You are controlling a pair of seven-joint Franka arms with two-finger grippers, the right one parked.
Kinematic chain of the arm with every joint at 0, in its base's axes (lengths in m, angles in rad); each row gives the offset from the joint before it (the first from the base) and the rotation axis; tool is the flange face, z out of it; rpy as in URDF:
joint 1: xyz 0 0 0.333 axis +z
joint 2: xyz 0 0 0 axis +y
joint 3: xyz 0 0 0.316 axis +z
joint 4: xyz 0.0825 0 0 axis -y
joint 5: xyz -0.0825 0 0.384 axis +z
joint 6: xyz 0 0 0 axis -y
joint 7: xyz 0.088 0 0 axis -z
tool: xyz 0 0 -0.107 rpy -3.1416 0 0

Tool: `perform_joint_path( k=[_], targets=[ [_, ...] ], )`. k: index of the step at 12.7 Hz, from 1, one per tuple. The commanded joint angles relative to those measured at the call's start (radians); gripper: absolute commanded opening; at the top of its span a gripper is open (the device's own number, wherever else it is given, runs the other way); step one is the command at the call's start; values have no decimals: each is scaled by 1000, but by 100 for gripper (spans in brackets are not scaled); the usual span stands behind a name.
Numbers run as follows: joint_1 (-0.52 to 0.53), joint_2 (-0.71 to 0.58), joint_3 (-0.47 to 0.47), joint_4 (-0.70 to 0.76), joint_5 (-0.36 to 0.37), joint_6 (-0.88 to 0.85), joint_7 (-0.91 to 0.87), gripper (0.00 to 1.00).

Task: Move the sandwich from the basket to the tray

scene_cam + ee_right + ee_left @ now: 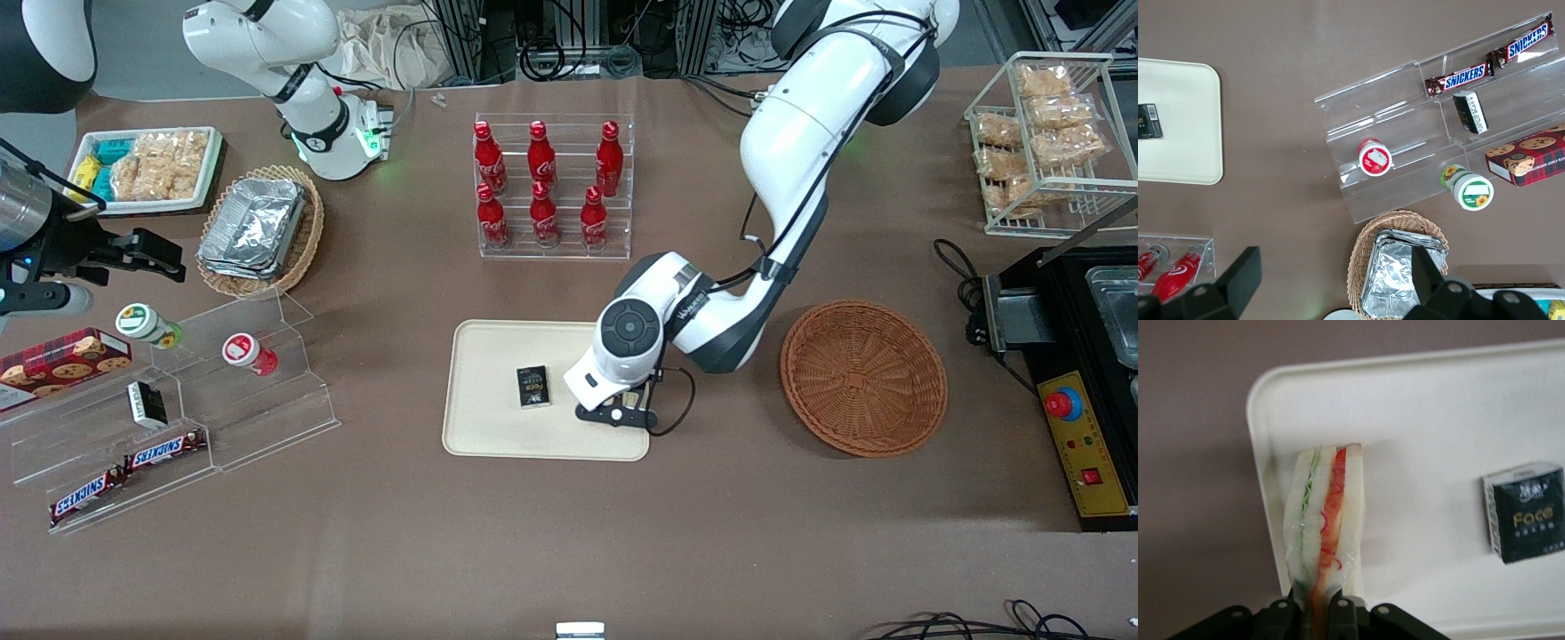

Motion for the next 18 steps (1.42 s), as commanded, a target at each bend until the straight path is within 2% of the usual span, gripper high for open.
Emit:
perform_joint_path(
  k=[1,2,7,11,12,15,18],
  targets=[
    [-8,46,16,60,21,11,-10,71],
    [-10,47,16,60,23,11,-7,100],
    [3,-59,20,58,14,-35,-13,100],
    [107,-235,17,49,8,-269,-23,100],
    [150,-286,13,23,1,-335,-15,100],
    [284,-508,10,-167,-98,-339,16,100],
    [406,-700,11,-319,-140,-342,191,100]
  ],
)
